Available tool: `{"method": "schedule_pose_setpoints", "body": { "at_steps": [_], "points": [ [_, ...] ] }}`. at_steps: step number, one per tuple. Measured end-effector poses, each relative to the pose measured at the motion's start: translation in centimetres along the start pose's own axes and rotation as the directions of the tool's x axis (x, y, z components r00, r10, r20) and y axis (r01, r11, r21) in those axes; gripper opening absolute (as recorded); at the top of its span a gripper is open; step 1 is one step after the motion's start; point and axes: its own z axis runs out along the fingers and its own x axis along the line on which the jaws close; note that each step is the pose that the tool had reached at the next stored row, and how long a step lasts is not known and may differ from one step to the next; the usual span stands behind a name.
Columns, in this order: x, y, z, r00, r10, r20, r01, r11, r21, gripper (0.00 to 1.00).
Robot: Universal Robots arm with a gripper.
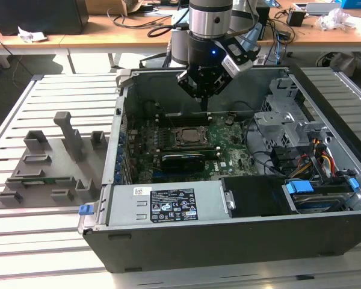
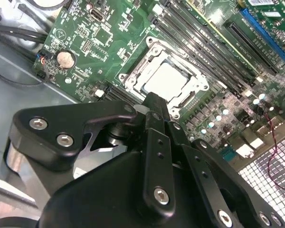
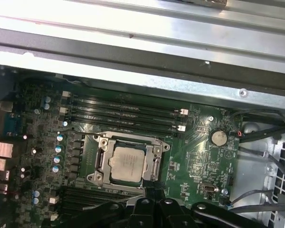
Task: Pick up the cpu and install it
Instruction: 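Install the first cpu locking lever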
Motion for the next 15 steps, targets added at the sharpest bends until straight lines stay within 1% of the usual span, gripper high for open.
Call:
{"method": "schedule_pose_setpoints", "body": {
  "at_steps": [2,6,11,15],
  "points": [
    [1.07,-0.05,0.0,1.0,0.0,0.0001,0.0,1.0,-0.0003,0.11],
    [2.36,0.07,-0.02,1.0,0.0,0.0001,0.0,1.0,-0.0002,0.11],
    [3.02,0.17,-0.02,1.0,0.0,0.0001,0.0,1.0,-0.0003,0.11],
    [3.35,0.21,-0.03,1.0,0.0,0.0001,0.0,1.0,-0.0003,0.11]
  ]
}}
